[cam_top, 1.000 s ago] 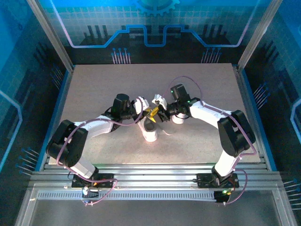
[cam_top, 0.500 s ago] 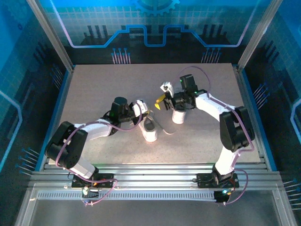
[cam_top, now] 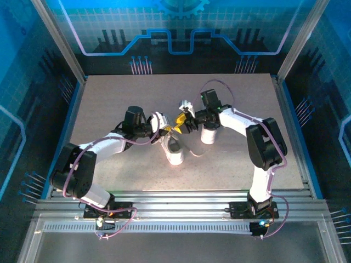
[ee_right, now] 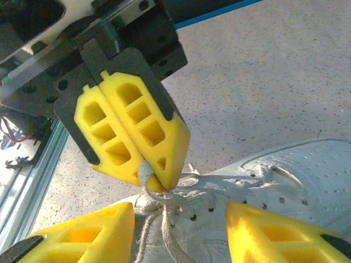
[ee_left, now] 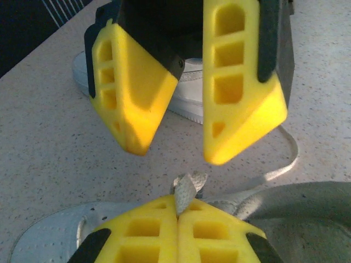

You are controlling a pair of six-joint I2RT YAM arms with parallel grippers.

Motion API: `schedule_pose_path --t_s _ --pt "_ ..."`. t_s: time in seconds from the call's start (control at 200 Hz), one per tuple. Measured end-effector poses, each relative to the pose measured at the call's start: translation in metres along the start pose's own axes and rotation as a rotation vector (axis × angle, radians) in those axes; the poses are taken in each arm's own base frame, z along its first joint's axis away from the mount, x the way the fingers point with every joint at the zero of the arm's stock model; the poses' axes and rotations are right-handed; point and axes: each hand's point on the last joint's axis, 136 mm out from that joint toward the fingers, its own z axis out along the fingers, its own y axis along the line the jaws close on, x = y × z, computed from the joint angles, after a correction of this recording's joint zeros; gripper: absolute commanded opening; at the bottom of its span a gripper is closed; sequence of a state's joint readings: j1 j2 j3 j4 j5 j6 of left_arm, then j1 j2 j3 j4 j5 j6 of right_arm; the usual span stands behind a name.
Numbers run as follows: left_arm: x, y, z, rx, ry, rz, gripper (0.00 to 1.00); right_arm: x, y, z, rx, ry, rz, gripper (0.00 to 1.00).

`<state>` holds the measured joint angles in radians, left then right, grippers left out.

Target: Tie the shoes

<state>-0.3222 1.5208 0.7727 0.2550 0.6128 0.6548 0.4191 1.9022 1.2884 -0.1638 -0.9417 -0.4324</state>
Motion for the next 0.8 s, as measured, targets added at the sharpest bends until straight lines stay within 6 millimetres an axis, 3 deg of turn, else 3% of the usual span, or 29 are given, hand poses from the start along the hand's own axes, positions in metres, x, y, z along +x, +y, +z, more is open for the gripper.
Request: schedule_pose_path --t_s 0.34,0.44,0.53,0.635,0.735,0.8 --pt "-0.004 -0.006 -0.004 0.069 0.019 -0.002 0.0 0.006 0.006 0.012 -0.014 0.053 -0.06 0.44" --pt "-0.004 -0.007 -0.004 0.079 0.026 -0.005 0.0 0.005 0.007 0.014 -0.022 0.061 -0.069 0.37" --pt "-0.004 -0.007 -0.004 0.085 0.03 -0.006 0.0 0.006 0.009 0.016 -0.031 0.066 -0.077 0.23" --pt "-0.004 -0.007 -0.005 0.084 0.033 -0.006 0.0 0.008 0.012 0.017 -0.04 0.074 -0.064 0.17" --pt "-0.003 -0.006 -0.005 0.079 0.037 -0.006 0.0 0.008 0.014 0.018 -0.045 0.078 -0.058 0.19" --pt "-0.002 -0.005 -0.005 0.073 0.041 -0.005 0.0 0.009 0.014 0.019 -0.046 0.078 -0.052 0.3"
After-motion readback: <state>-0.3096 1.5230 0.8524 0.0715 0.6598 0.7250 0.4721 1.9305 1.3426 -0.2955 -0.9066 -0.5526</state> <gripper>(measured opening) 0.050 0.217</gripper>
